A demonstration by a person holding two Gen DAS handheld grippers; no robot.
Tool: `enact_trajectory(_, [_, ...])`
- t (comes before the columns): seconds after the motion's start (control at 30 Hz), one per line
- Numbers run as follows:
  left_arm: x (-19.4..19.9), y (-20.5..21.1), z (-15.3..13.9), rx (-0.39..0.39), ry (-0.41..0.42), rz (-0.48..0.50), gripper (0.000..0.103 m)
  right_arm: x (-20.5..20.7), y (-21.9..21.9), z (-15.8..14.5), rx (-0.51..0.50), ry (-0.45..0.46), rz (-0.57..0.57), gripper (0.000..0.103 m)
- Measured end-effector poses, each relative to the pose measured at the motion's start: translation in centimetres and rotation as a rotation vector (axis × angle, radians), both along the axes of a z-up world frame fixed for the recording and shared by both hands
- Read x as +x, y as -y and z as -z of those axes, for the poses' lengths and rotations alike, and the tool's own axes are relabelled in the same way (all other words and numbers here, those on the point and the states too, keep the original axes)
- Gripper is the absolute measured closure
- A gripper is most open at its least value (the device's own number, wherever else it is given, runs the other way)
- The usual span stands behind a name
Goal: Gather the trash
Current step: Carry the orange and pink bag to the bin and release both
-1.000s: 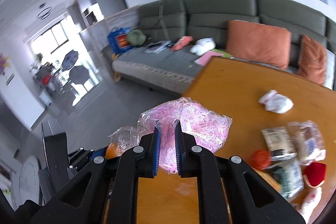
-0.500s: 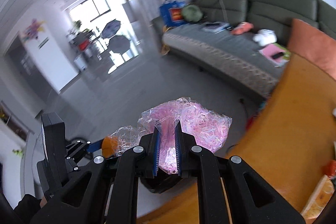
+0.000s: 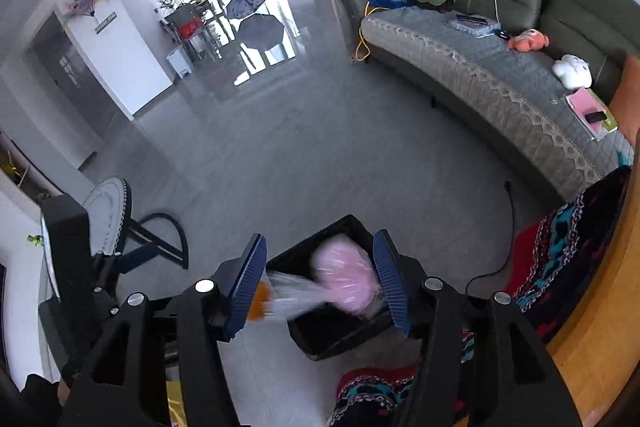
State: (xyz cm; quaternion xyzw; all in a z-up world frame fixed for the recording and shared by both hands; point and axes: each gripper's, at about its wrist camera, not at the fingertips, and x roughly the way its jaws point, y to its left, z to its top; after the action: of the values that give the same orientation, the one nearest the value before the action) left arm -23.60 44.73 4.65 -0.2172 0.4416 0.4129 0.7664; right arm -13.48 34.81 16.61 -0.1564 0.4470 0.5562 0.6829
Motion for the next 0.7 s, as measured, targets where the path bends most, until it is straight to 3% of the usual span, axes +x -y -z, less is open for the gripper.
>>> enact_trajectory(0.43, [1.2,1.1,-0.6,0.005,0.030,0.067,0.005,2.4,2.5,0.0,-0.001,-0.007,0.065,0.046])
enact_trajectory(0.7, [4.2,4.7,-2.6,0.023,0.067,0.165,0.005,4.4,7.4,-1.2,0.023,-0.017,0.160,0.045])
